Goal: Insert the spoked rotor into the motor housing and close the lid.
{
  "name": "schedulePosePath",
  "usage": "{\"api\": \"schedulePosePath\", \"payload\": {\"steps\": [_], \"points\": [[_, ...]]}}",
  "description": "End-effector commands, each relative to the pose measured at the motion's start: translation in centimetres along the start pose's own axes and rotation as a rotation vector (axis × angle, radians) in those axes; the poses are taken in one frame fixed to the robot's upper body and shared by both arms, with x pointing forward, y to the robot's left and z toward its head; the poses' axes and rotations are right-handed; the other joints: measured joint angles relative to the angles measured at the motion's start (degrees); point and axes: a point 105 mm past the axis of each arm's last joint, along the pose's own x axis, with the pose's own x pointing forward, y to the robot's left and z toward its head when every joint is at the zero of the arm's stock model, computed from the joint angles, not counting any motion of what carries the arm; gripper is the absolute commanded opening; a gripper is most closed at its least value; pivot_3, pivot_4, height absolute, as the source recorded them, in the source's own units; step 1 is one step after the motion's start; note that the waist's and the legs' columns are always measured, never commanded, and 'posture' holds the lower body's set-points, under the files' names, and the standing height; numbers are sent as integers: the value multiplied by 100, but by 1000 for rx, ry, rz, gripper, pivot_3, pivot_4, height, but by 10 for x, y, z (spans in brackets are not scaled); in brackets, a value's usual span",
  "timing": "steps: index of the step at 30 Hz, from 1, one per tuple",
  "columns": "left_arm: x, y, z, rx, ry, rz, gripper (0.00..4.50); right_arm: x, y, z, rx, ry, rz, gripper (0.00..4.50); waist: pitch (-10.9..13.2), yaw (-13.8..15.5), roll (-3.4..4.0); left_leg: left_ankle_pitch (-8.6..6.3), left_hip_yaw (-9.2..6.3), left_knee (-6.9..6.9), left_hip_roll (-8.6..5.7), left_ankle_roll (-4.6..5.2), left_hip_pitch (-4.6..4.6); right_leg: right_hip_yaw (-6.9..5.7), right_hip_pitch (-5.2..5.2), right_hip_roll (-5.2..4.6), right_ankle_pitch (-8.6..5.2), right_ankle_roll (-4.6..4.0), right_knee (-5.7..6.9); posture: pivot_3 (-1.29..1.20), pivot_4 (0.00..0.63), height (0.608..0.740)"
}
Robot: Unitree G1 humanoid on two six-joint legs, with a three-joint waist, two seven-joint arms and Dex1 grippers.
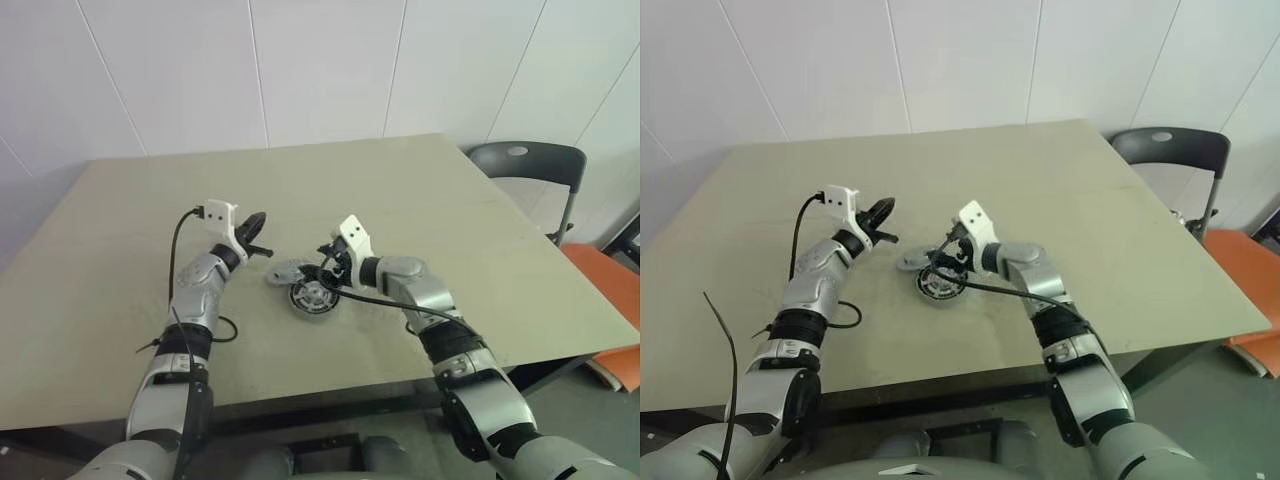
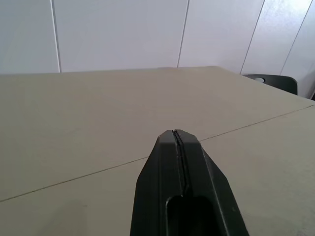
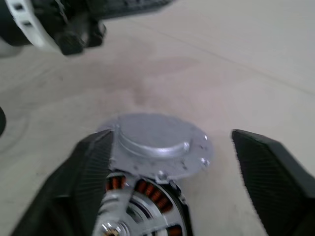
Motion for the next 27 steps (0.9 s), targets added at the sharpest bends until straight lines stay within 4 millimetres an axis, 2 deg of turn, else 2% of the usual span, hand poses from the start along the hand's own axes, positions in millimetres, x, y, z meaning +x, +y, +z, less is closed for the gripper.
{"api": "schedulePosePath", "payload": {"steps": [1,5,8,9,12,16,19,27], "points": [[0,0,9,20,-29,-6,0,9,12,35,-72,-80,-10,4453,0,-3,0,0,0,0,0,0,0,0,0,0,0,0,0,0,0,740],[-9,2,15,109,11,-67,0,16,22,46,-57,-38,-27,4453,0,-20,0,0,0,-1,1,0,-6,1,-11,1,0,-1,5,0,0,740],[-32,-12,17,227,88,-260,0,19,25,53,-49,-11,-43,4453,-2,-34,-3,7,1,3,3,-11,-56,5,-67,1,4,-7,18,0,0,740],[-40,-12,19,237,99,-292,0,20,24,54,-43,-2,-51,4453,-2,-32,-2,15,1,3,3,-24,-86,6,-100,0,11,-17,23,0,0,740],[-59,-14,26,258,118,-359,0,22,22,54,-43,42,-86,4453,-2,2,-1,15,-1,0,2,-26,-87,3,-101,-2,16,-24,22,0,0,740],[-81,-24,30,249,131,-462,0,25,17,45,-33,120,-141,4453,-1,-23,1,14,-1,-1,3,-26,-82,2,-96,-2,16,-27,20,0,0,740],[-91,-30,28,245,153,-503,0,28,17,35,9,172,-153,4453,0,-32,1,15,-1,-2,6,-26,-81,1,-97,0,16,-28,21,0,0,740],[-97,-39,22,215,155,-520,0,37,24,12,130,258,-152,4453,1,-35,3,16,0,-1,10,-26,-77,1,-96,8,18,-31,22,0,0,740]]}}
